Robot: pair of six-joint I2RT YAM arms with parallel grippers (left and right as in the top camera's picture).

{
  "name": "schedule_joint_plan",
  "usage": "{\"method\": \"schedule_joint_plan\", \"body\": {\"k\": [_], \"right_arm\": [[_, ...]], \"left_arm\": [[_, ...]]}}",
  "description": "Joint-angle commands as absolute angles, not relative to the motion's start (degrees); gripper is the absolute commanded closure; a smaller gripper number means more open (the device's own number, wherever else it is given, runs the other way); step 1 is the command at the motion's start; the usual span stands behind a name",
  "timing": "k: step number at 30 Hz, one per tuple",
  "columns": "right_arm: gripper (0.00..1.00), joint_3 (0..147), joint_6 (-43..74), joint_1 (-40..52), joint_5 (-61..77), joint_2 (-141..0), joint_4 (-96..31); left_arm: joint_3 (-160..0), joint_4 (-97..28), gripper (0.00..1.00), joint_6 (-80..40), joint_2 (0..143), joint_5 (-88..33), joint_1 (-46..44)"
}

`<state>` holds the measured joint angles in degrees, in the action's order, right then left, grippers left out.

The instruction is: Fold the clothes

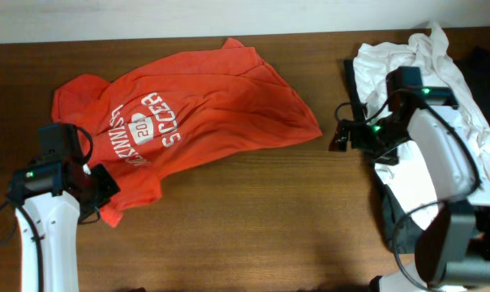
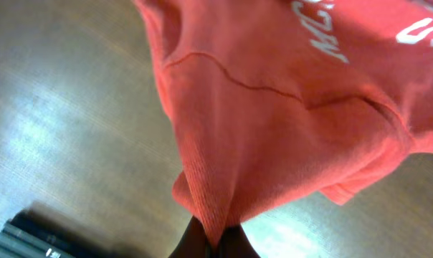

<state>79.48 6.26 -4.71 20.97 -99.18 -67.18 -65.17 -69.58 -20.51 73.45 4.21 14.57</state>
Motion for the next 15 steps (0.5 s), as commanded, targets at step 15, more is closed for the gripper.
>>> {"method": "schedule_joint_plan", "body": {"k": [15], "right_arm": [[0.13, 72.1, 5.8, 6.9, 18.5, -111.5, -28.6]], "left_arm": [[-65.7, -73.6, 1.00, -19.6, 69.3, 5.9, 20.0]]}}
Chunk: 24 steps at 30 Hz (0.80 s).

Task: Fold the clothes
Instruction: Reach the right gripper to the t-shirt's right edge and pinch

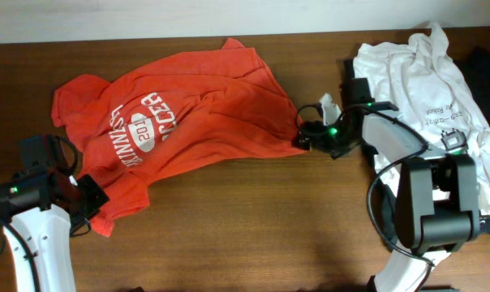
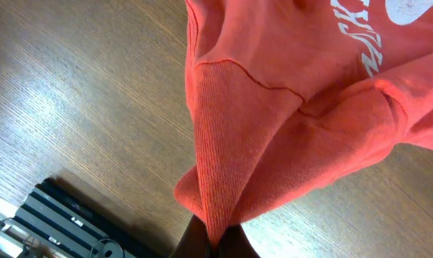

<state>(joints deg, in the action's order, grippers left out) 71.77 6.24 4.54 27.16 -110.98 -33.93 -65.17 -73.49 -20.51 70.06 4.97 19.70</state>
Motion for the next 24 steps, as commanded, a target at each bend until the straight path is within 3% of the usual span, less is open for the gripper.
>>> {"method": "schedule_joint_plan", "body": {"k": [1, 13, 16, 18, 20, 23, 24], "right_arm": [[0.13, 72.1, 5.8, 7.3, 17.2, -111.5, -26.7], [0.23, 72.1, 4.5, 13.1, 17.2, -115.9, -15.9], [0.34, 72.1, 4.5, 13.1, 17.0, -115.9, -15.2], [0.35, 72.1, 4.5, 13.1, 16.5, -115.9, -15.2], [0.52, 72.1, 4.5, 13.1, 15.8, -115.9, -15.2], [0.96, 72.1, 4.6, 13.1, 15.8, -115.9, -16.1], [0.96, 72.1, 4.5, 13.1, 15.8, -115.9, -16.7]], "left_arm": [[-65.7, -73.6, 1.00, -19.6, 69.3, 5.9, 20.0], [-65.7, -74.0, 1.00, -19.7, 69.3, 5.9, 20.0], [-65.7, -74.0, 1.00, -19.7, 69.3, 5.8, 20.0], [-65.7, -74.0, 1.00, -19.7, 69.3, 5.8, 20.0], [-65.7, -74.1, 1.00, -19.7, 69.3, 5.9, 20.0], [-65.7, -74.1, 1.00, -19.7, 69.3, 5.8, 20.0], [-65.7, -74.1, 1.00, -19.7, 69.3, 5.8, 20.0]]}}
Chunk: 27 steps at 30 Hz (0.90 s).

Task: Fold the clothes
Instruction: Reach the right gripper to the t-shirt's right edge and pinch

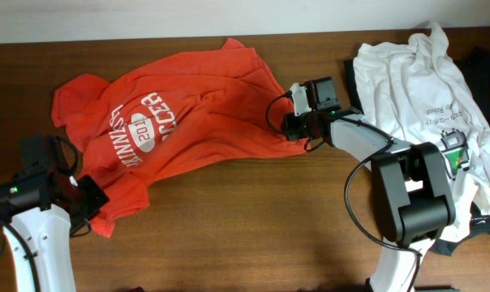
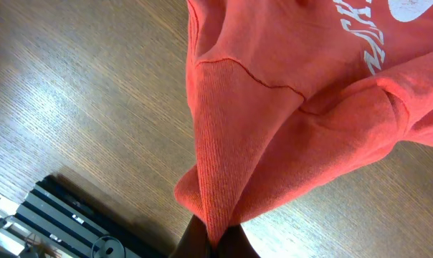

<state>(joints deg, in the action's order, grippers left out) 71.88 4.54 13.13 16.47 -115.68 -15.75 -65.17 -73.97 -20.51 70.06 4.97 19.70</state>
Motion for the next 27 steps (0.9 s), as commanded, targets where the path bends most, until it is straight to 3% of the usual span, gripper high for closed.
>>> {"method": "schedule_joint_plan", "body": {"k": [1, 7, 13, 14, 15, 16, 23, 27], "right_arm": [[0.96, 72.1, 4.5, 13.1, 15.8, -115.9, -17.1], [0.96, 72.5, 4.6, 13.0, 15.7, -115.7, -17.2], [0.95, 87.4, 11.3, 6.5, 10.3, -114.7, -19.2], [0.78, 88.8, 11.3, 5.8, 10.3, -114.7, -20.1], [0.17, 89.6, 11.3, 5.3, 10.5, -114.7, -21.7], [0.01, 89.7, 11.2, 5.1, 10.5, -114.7, -24.0], [0.02, 88.8, 9.7, 5.2, 10.3, -114.7, -47.2], [0.01, 87.3, 9.5, 6.4, 14.0, -114.7, -51.5]], "left_arm": [[-65.7, -74.1, 1.00, -19.7, 69.3, 5.9, 20.0], [-65.7, -74.2, 1.00, -19.6, 69.3, 5.9, 20.0], [-65.7, -74.2, 1.00, -19.7, 69.3, 5.9, 20.0], [-65.7, -74.2, 1.00, -19.6, 69.3, 5.9, 20.0], [-65.7, -74.2, 1.00, -19.7, 69.3, 5.9, 20.0], [-65.7, -74.1, 1.00, -19.7, 69.3, 5.9, 20.0], [-65.7, -72.9, 1.00, -19.7, 69.3, 5.9, 20.0], [-65.7, -72.4, 1.00, -19.7, 69.3, 5.9, 20.0]]}}
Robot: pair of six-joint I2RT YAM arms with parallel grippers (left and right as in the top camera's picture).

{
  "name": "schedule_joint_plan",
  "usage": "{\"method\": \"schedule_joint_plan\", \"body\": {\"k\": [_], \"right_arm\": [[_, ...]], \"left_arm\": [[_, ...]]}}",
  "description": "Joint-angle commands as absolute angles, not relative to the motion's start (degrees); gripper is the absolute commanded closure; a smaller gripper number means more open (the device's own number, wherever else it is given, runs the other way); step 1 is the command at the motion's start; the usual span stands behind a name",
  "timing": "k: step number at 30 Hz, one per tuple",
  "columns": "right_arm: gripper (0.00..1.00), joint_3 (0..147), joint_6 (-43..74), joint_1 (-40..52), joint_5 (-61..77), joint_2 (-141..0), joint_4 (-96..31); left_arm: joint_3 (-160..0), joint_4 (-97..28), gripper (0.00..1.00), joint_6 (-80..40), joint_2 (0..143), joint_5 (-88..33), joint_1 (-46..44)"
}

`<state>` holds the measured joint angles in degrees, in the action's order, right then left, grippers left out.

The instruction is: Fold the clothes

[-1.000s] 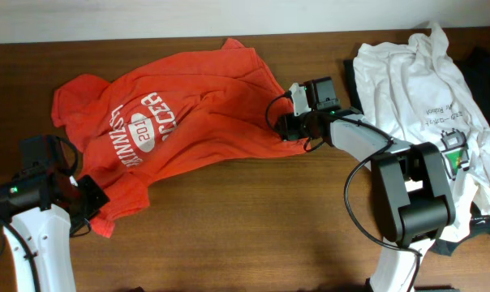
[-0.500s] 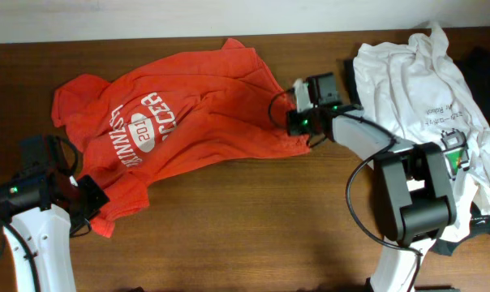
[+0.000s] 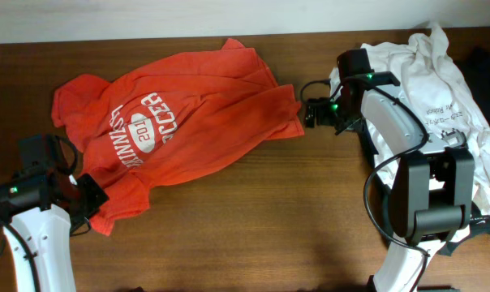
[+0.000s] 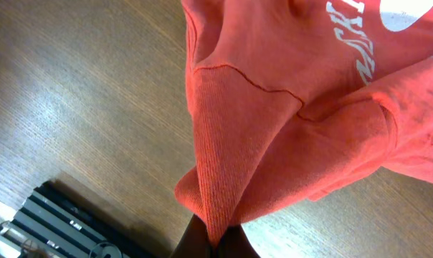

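An orange T-shirt [image 3: 188, 122] with white lettering lies crumpled across the left and middle of the wooden table [image 3: 253, 219]. My left gripper [image 3: 89, 199] is shut on the shirt's near-left corner. The left wrist view shows that orange cloth [image 4: 274, 122] bunched into a ridge, pinched between the dark fingers of the left gripper [image 4: 216, 240]. My right gripper [image 3: 307, 113] is at the shirt's right edge and appears shut on the fabric there. No right wrist view shows those fingers closely.
A heap of white clothes [image 3: 423, 73] lies at the back right, under and beside the right arm. Something dark [image 3: 484, 61] lies at the far right edge. A black ribbed part [image 4: 66, 222] lies on the table just left of the left gripper.
My right gripper has moved from on top of the shirt's right side to a spot further right and slightly back, and the shirt's right edge now stands bunched against it. The left gripper has held still.
My left gripper held the shirt's near-left corner throughout and shifted it a little left and nearer early on. My right gripper was first over the white pile, then at the shirt's right tip, then on the shirt, and now is at its right edge.
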<state>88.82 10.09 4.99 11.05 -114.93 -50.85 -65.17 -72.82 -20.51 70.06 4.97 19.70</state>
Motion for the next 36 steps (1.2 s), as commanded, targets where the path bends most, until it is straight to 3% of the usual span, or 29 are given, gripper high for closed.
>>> {"method": "schedule_joint_plan", "body": {"k": [1, 4, 7, 16, 25, 27, 28, 29, 33, 36], "right_arm": [[0.03, 87.0, 9.5, 6.7, 14.6, -114.7, -51.1], [0.27, 86.0, 9.5, 7.6, 14.3, -114.8, -46.9], [0.39, 84.0, 8.9, 8.3, 14.3, -114.8, -41.0], [0.40, 82.3, 8.4, 9.0, 14.3, -119.2, -20.8], [0.43, 82.3, 8.5, 9.0, 14.9, -125.0, -12.8], [0.59, 82.3, 8.4, 9.0, 15.9, -125.3, -12.8], [0.82, 82.3, 8.4, 9.0, 17.3, -125.3, -12.8], [0.96, 82.5, 8.4, 8.9, 19.3, -124.7, -13.7], [0.96, 85.4, 8.4, 6.8, 18.6, -118.9, -26.7], [0.96, 88.9, 8.5, 4.1, 18.7, -111.6, -47.1]], "left_arm": [[-65.7, -72.4, 1.00, -19.7, 69.3, 5.9, 20.0], [-65.7, -72.5, 1.00, -19.7, 69.3, 5.8, 20.0], [-65.7, -72.5, 1.00, -19.7, 69.3, 5.8, 20.0], [-65.7, -72.8, 1.00, -19.7, 69.3, 5.8, 20.0], [-65.7, -73.0, 1.00, -19.7, 69.3, 5.8, 20.0], [-65.7, -73.0, 1.00, -19.7, 69.3, 5.8, 20.0], [-65.7, -72.9, 1.00, -19.7, 69.3, 5.9, 20.0], [-65.7, -72.9, 1.00, -19.7, 69.3, 5.9, 20.0], [-65.7, -72.9, 1.00, -19.6, 69.3, 5.9, 20.0], [-65.7, -72.5, 1.00, -19.6, 69.3, 5.9, 20.0]]}}
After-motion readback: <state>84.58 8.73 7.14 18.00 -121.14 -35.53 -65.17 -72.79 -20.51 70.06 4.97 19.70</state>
